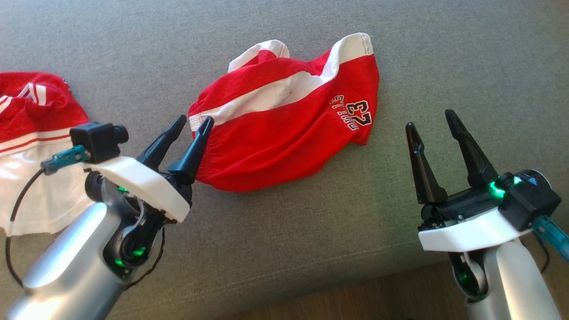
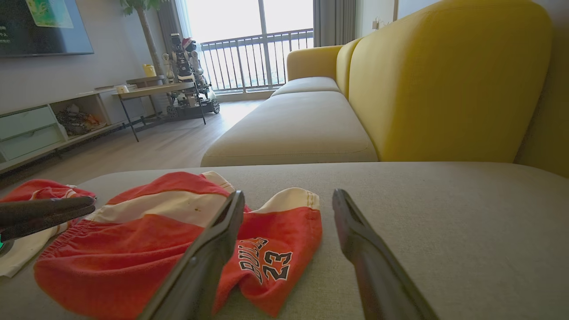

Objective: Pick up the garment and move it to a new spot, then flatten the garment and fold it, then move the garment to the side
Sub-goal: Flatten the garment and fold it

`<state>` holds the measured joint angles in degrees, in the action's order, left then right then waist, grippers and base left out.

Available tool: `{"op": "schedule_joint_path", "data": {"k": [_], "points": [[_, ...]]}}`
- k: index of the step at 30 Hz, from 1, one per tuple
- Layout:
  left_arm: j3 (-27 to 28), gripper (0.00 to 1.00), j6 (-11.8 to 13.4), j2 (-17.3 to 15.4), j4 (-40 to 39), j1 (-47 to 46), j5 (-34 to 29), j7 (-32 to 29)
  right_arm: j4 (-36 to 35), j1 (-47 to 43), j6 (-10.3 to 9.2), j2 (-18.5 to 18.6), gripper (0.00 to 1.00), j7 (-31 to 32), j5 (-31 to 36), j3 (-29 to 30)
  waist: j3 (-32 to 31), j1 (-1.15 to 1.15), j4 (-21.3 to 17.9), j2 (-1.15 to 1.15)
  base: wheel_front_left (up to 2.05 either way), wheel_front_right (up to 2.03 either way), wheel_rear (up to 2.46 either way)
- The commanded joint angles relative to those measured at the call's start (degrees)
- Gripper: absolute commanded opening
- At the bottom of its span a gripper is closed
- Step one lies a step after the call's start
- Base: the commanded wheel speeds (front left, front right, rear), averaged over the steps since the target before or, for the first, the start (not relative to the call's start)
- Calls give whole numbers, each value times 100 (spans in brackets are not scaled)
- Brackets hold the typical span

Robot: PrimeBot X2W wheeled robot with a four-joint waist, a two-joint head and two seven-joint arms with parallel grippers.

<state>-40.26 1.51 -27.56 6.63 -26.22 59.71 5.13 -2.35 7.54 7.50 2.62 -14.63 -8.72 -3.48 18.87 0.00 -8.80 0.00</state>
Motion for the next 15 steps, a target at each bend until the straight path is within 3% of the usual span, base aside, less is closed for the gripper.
{"op": "schedule_joint_path", "data": {"k": [1,2,3,5,7,8,9,15], "points": [[269,100,-6,-223,-159,-246,59,-30,-174,29,-1,26,100,-37,-48,-132,2,0,-13,0,0,0,0],[276,99,-14,-222,-171,-235,105,-57,-176,26,-1,26,100,-37,-51,-136,4,0,-20,0,0,0,0],[280,82,-23,-218,-184,-225,156,-93,-179,24,-1,26,100,-37,-55,-138,9,0,-25,0,0,0,0],[281,66,-43,-213,-171,-228,243,-174,-184,28,-1,26,100,-37,-75,-134,31,0,-34,0,0,0,0],[276,77,18,-241,-131,-248,222,-221,-190,45,-1,26,100,-37,-88,-134,57,0,-45,0,0,0,0],[283,95,76,-245,-112,-254,204,-223,-194,54,-1,26,100,-37,-91,-134,70,0,-48,0,0,0,0],[294,100,138,-245,-92,-251,206,-237,-197,64,-1,26,100,-37,-91,-132,82,0,-50,0,0,0,0],[305,100,320,-302,-61,-261,277,-445,-195,105,-1,26,100,-37,-95,-115,131,0,-48,0,0,0,0]]}}
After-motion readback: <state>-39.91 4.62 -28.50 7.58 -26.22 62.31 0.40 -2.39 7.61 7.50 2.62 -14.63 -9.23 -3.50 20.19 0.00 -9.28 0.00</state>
